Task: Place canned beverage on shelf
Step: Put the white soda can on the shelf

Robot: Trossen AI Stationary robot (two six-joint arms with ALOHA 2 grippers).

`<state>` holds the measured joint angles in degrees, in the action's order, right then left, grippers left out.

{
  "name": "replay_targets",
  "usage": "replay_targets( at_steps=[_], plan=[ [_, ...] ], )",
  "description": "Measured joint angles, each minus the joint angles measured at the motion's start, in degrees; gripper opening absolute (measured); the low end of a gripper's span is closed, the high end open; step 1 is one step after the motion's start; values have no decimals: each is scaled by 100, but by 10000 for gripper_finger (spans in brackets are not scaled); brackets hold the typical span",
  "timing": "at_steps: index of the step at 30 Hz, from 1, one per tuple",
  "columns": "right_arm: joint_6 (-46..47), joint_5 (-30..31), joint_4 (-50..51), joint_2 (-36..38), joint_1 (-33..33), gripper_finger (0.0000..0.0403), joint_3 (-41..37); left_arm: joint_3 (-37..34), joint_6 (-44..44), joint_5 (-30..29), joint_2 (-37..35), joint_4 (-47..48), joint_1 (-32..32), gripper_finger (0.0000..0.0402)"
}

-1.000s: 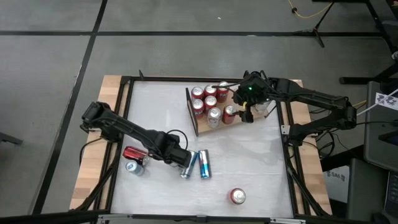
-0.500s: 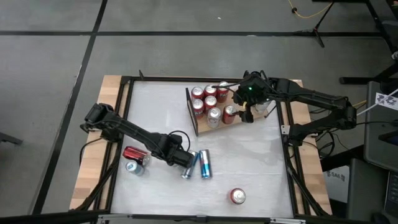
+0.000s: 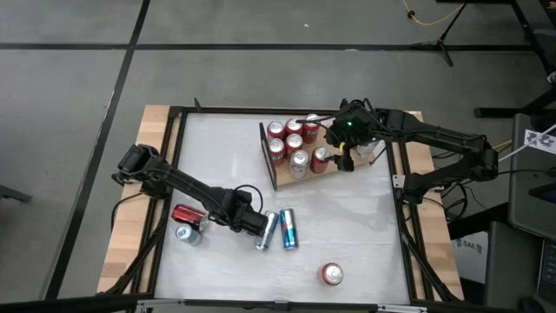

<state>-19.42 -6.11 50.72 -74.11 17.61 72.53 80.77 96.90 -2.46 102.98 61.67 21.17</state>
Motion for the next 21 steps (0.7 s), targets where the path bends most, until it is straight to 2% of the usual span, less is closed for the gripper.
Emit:
replay_targets(
  at_steps=[5,10,17,21],
  plan=[
    [0,0,1,0,0,342,0,0,-343,7,-3,-3,1,279],
    [0,0,2,0,0,342,0,52,-1069,74,-112,107,-102,278],
    [-2,0,9,0,0,342,0,822,-2997,25,-284,665,-526,278],
    [-1,0,11,0,0,342,0,1474,-4210,24,-289,492,-847,278]
  ],
)
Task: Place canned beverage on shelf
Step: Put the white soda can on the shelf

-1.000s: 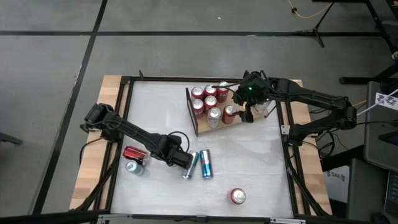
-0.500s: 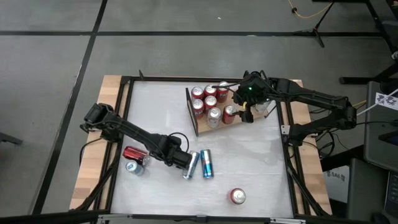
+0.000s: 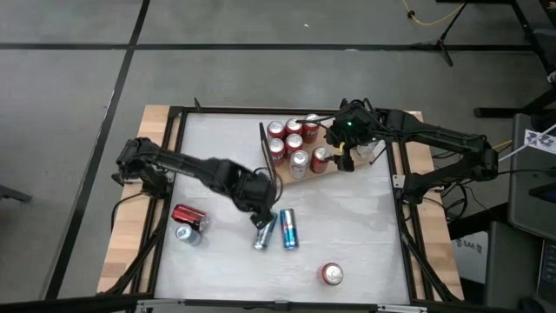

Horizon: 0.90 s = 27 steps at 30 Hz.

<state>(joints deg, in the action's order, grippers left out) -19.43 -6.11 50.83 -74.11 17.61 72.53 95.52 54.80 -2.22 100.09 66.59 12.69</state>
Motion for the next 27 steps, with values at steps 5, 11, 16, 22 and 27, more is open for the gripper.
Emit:
replay_targets(
  at_steps=[5,11,16,22,27],
  plan=[
    [0,0,65,0,0,342,-2,556,-1379,-342,0,-383,-438,278],
    [1,0,231,0,0,342,-2,657,-2811,-425,0,-208,-786,279],
    [1,0,332,0,0,342,-2,657,-3300,-367,0,122,-829,280],
    [1,0,318,0,0,342,-2,657,-3570,145,0,-449,-825,281],
    [1,0,313,0,0,342,-2,657,-4329,341,0,-1235,-852,282]
  ],
)
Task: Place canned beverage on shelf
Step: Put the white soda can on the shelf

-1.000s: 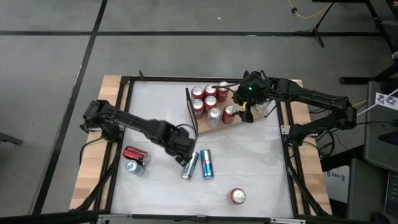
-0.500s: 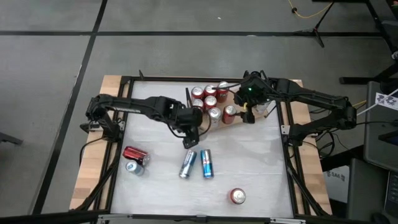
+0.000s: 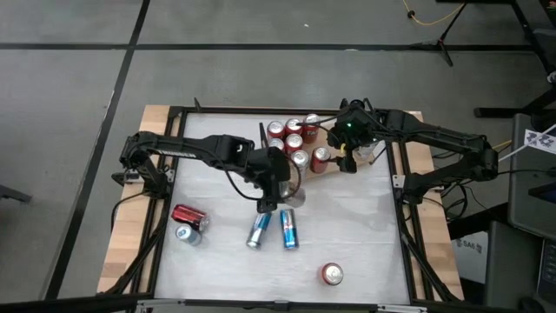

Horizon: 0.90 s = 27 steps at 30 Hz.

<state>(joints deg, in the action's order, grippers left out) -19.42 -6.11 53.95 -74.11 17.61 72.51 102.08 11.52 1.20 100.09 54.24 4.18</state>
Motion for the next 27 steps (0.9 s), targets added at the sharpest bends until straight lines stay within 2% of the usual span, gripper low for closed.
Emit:
replay_targets(
  at_steps=[15,27],
  plan=[
    [2,0,-2,0,0,342,0,0,-2311,-33,0,53,-762,282],
    [4,0,-31,0,0,342,0,0,-3503,-14,31,236,-845,283]
  ],
)
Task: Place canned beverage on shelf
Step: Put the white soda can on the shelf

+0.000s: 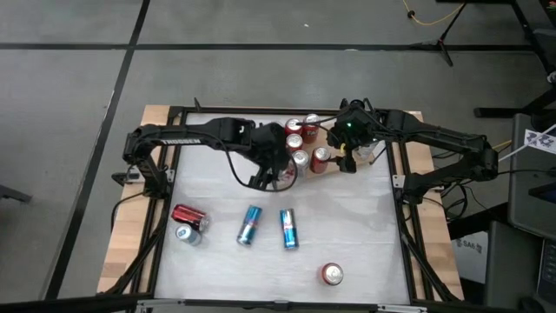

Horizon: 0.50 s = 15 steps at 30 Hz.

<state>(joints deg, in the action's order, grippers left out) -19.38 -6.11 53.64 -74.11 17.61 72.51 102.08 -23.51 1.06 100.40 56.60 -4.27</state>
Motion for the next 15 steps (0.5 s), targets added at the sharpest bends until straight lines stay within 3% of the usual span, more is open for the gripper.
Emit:
replay_targets(
  at_steps=[15],
  plan=[
    [8,-528,-463,0,0,342,-2,0,-260,-24,206,142,0,283]
  ],
)
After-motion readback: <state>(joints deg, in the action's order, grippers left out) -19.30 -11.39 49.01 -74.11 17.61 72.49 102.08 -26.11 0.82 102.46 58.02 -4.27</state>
